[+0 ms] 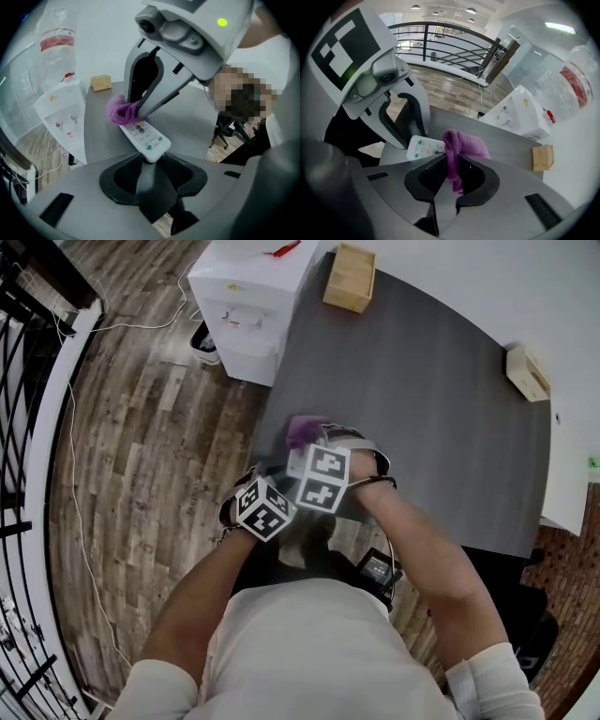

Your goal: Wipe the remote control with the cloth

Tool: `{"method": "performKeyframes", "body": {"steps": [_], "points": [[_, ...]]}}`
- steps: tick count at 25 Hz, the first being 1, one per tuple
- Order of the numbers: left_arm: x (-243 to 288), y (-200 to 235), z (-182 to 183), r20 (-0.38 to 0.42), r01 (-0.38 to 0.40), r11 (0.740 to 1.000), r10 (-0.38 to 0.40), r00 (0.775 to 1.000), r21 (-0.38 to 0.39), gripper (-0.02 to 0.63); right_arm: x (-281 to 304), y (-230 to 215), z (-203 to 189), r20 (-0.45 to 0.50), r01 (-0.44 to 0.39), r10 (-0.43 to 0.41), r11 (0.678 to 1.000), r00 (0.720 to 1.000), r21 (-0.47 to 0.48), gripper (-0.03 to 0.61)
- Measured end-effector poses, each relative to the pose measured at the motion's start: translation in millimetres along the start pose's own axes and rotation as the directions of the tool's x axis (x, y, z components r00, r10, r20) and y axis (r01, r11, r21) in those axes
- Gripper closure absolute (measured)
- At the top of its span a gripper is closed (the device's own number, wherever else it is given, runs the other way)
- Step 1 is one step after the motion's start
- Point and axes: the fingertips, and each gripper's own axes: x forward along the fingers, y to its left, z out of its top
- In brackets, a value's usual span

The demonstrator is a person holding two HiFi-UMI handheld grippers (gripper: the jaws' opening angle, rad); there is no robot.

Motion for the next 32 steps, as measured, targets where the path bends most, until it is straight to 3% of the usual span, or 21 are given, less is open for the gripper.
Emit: {"method": "performKeyframes", "body": {"steps": [7,10,12,15,19,21,23,26,28,30,32], "points": [[0.6,0.3,1.4,0.006,-0.014,0.999,0.014,1.000,-0.030,0.453,-14.5,35.1,15.2,0.046,-0.074,0.073,0.997,0.996,0.021,0.508],[1.3,0.1,2.1,0.009,-0.026,0.998,0.027,1.000,-0.049,0.454,-19.6,53.8,16.8,0.098,-0.147,0.133,0.978,0.986,0.146,0.508],[1.4,0.8,1.9,0.007,-0.033,0.998,0.034,0.999,-0.059,0.454,-23.9,61.0,18.1,0.162,-0.231,0.188,0.925,0.969,0.301,0.508],[1.3,2.1,1.3,0.006,-0.035,0.997,0.036,0.999,-0.066,0.454,-27.9,69.1,19.0,0.283,-0.378,0.266,0.782,0.922,0.496,0.508],[1.2,1.1,0.0,0.011,-0.036,0.997,0.036,0.999,-0.065,0.454,-42.5,76.0,15.2,0.403,-0.525,0.339,0.613,0.850,0.590,0.508],[0.5,1.1,-0.5,0.015,-0.028,0.996,0.029,0.999,-0.081,0.454,-54.8,72.1,13.8,0.450,-0.567,0.349,0.577,0.822,0.588,0.508],[-0.1,1.8,0.1,0.023,-0.007,0.994,0.009,1.000,-0.110,0.456,-64.7,54.2,11.0,0.465,-0.540,0.296,0.605,0.834,0.585,0.508],[-2.2,2.1,0.5,0.048,0.042,0.985,-0.034,0.998,-0.165,0.454,-56.3,18.0,-2.7,0.360,-0.344,0.140,0.722,0.922,0.600,0.508],[-6.0,3.0,2.6,0.076,0.071,0.976,-0.056,0.996,-0.204,0.454,-38.4,11.8,-11.8,0.255,-0.231,0.095,0.782,0.962,0.579,0.508],[-13.0,7.4,8.7,0.121,0.101,0.960,-0.071,0.990,-0.261,0.454,-22.4,20.0,-16.4,0.214,-0.210,0.107,0.805,0.971,0.555,0.508],[-19.0,16.6,18.5,0.180,0.138,0.930,-0.079,0.980,-0.341,0.454,-16.2,24.3,-22.2,0.234,-0.225,0.102,0.771,0.967,0.596,0.508]]}}
